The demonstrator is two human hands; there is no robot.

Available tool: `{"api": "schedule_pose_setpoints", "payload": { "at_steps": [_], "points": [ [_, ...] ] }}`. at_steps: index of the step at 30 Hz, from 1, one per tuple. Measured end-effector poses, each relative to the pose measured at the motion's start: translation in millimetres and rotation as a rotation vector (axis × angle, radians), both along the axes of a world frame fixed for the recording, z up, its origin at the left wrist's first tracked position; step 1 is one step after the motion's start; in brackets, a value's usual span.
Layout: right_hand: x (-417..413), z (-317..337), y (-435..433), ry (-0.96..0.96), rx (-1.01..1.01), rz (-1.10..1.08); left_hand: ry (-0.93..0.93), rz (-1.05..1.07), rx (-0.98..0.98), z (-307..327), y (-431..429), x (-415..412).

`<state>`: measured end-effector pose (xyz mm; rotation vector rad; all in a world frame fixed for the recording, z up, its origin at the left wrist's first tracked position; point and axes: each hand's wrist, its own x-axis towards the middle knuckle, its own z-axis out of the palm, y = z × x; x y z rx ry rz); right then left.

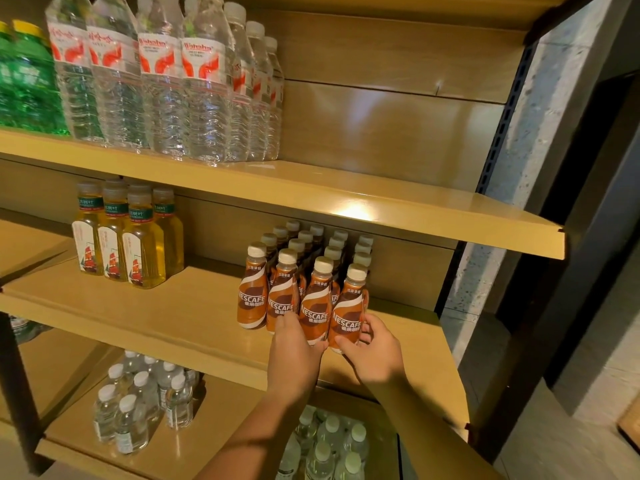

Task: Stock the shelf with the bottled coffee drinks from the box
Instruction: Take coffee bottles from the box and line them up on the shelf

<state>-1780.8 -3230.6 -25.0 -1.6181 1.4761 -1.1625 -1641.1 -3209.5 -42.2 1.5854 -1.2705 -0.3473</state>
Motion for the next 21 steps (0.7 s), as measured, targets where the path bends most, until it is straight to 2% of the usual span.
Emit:
{"api": "schedule_pose_setpoints", "payload": {
  "at_steps": [5, 10, 14, 21],
  "points": [
    [-5.3, 18.9, 27.7, 0.238, -0.058, -0.063, -0.136, -0.083, 0.056, 1.0, 8.7, 10.3],
    [-16.4, 30.8, 57.2, 0.529, -0.134, -0.063, -0.589, -0.088, 0.119, 10.2, 39.7, 33.4],
    [-17.7, 29.6, 77.9, 0.705, -0.113, -0.054, -0.890, -0.076, 0.141, 21.2, 72.1, 57.9],
    [-3.6, 38.3, 120.6, 0.927, -0.151, 0.033, -1.141, -0.042, 0.304, 41.2, 128.6, 113.1]
  ]
}}
